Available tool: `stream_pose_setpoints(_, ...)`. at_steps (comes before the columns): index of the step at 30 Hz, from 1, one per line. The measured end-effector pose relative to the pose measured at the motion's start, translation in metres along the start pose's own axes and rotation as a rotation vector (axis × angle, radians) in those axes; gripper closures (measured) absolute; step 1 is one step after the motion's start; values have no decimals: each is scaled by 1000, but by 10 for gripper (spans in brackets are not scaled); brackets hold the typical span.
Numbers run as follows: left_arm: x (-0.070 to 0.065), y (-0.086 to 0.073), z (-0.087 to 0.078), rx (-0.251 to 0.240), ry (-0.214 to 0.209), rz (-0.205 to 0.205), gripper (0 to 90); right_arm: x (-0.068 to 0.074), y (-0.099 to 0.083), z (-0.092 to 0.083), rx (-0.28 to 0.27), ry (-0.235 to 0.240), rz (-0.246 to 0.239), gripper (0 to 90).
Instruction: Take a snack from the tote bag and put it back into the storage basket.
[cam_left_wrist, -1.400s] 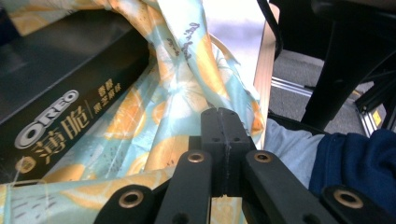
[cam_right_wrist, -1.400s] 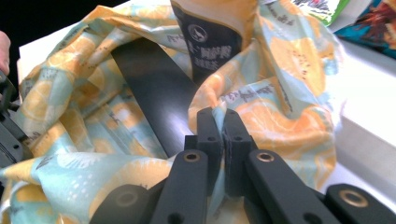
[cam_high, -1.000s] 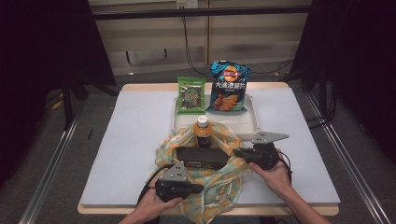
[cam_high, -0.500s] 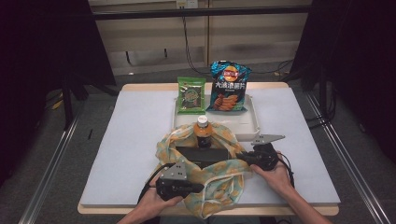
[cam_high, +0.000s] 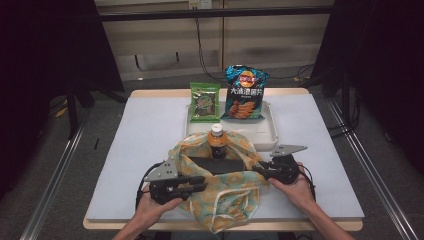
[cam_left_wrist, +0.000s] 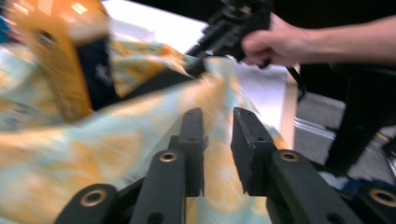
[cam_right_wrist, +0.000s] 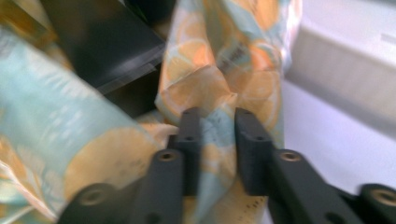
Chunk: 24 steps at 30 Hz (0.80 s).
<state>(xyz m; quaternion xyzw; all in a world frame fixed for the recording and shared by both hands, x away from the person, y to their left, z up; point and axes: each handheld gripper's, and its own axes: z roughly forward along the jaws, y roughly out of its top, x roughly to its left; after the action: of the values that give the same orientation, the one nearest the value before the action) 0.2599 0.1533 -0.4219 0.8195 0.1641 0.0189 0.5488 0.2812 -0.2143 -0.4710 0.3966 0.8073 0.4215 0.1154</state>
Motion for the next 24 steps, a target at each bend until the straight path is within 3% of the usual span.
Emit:
stream_pose_setpoints(4, 2, 8, -5, -30, 6, -4, 663, 4, 7, -14, -65, 10, 3, 567)
stream_pose_setpoints(6, 3, 13, -5, -47, 13, 0, 659, 5, 9, -16, -76, 20, 2, 557)
stream_pose_setpoints(8, 7, 16, -1, -35, 37, 8, 631, 8, 18, -23, -112, 32, -15, 497)
stream_pose_setpoints(14, 11, 6, 18, 13, 26, -13, 662, 13, 37, -28, -172, 70, -37, 498)
stream_pose_setpoints(15, 7, 1, 25, 60, 9, -10, 664, 18, 45, -25, -185, 127, -50, 604)
stream_pose_setpoints(17, 4, -3, 31, 86, -9, -6, 668, 22, 49, -17, -169, 169, -61, 668)
stream_pose_setpoints(18, 4, -3, 31, 86, -9, -6, 669, 22, 49, -17, -169, 169, -61, 668)
stream_pose_setpoints(19, 2, -6, 35, 102, -8, -2, 670, 27, 52, -4, -133, 202, -82, 695)
stream_pose_setpoints(20, 2, -6, 35, 102, -8, -2, 671, 27, 52, -4, -133, 202, -82, 695)
stream_pose_setpoints(24, 2, -11, 37, 114, -9, -11, 679, 35, 57, 24, -62, 242, -99, 555)
